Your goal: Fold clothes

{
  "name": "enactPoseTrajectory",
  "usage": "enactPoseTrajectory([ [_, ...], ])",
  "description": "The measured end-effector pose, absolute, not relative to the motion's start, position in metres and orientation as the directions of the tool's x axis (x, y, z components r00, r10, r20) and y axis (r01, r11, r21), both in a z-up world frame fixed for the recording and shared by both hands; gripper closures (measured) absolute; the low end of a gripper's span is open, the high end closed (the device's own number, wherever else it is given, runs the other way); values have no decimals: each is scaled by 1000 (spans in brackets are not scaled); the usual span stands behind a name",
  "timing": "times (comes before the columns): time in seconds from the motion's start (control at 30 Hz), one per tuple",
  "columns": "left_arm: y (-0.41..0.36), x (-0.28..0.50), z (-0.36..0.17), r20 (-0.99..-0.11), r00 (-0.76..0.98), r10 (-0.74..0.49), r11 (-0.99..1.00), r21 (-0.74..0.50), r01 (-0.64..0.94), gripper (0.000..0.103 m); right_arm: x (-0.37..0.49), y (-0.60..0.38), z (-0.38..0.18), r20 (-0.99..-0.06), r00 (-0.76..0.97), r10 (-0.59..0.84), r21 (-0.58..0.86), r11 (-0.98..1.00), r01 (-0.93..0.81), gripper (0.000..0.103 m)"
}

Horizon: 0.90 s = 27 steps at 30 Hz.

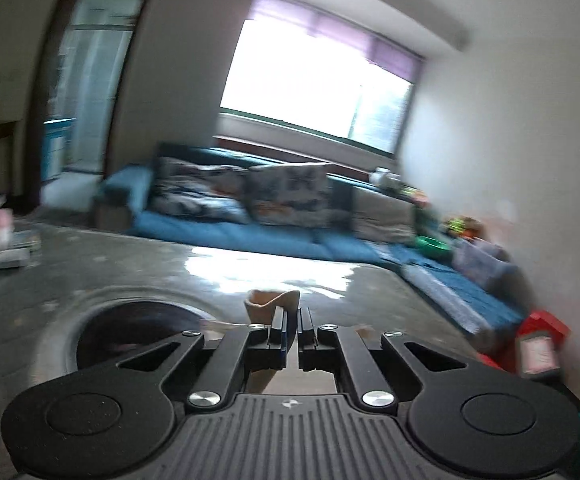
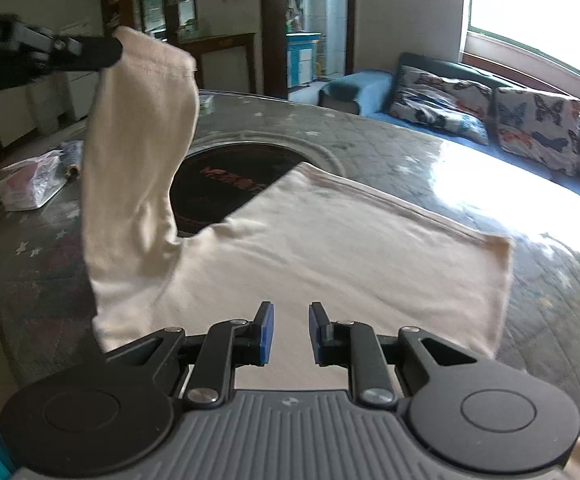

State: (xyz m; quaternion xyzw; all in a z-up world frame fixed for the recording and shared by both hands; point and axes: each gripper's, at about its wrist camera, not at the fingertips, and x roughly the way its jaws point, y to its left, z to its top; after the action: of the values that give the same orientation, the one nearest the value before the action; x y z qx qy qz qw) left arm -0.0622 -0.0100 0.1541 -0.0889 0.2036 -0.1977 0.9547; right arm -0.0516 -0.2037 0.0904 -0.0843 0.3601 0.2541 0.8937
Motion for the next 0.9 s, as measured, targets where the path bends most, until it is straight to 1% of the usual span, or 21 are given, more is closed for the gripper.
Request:
enactPoseTrajectory([
  [0.13, -45, -67, 144, -370, 787, -493, 869, -247, 429, 98, -55, -224, 86, -691, 625, 364, 48, 886, -462, 84],
  [0.37, -86, -61, 106, -460, 664, -589, 807, -299, 509, 97, -62, -252, 82, -705, 629, 327, 68, 914, -399, 84],
  [0.43, -91, -59, 92, -495, 607, -622, 780, -315, 542, 94, -65, -258, 81, -710, 630, 314, 61, 919, -390, 84],
  [0.5, -91, -60, 82, -533, 580, -616, 779, -302, 550, 93, -68, -263, 81, -716, 631, 299, 52, 924, -379, 84],
  [0.57, -87, -62, 73, -560, 560, -610, 778, -292, 556, 87, -72, -269, 82, -722, 631, 283, 44, 930, -366, 84],
  [0.73, -51, -60, 61, -591, 610, -528, 836, -236, 495, 79, -76, -279, 88, -713, 641, 284, 65, 937, -343, 84],
  [0.83, -23, -48, 52, -623, 636, -455, 882, -220, 416, 79, -74, -279, 87, -710, 637, 301, 88, 935, -344, 84],
  [0.9, -8, -39, 47, -640, 643, -421, 901, -216, 375, 79, -72, -276, 83, -714, 630, 306, 93, 933, -348, 81],
])
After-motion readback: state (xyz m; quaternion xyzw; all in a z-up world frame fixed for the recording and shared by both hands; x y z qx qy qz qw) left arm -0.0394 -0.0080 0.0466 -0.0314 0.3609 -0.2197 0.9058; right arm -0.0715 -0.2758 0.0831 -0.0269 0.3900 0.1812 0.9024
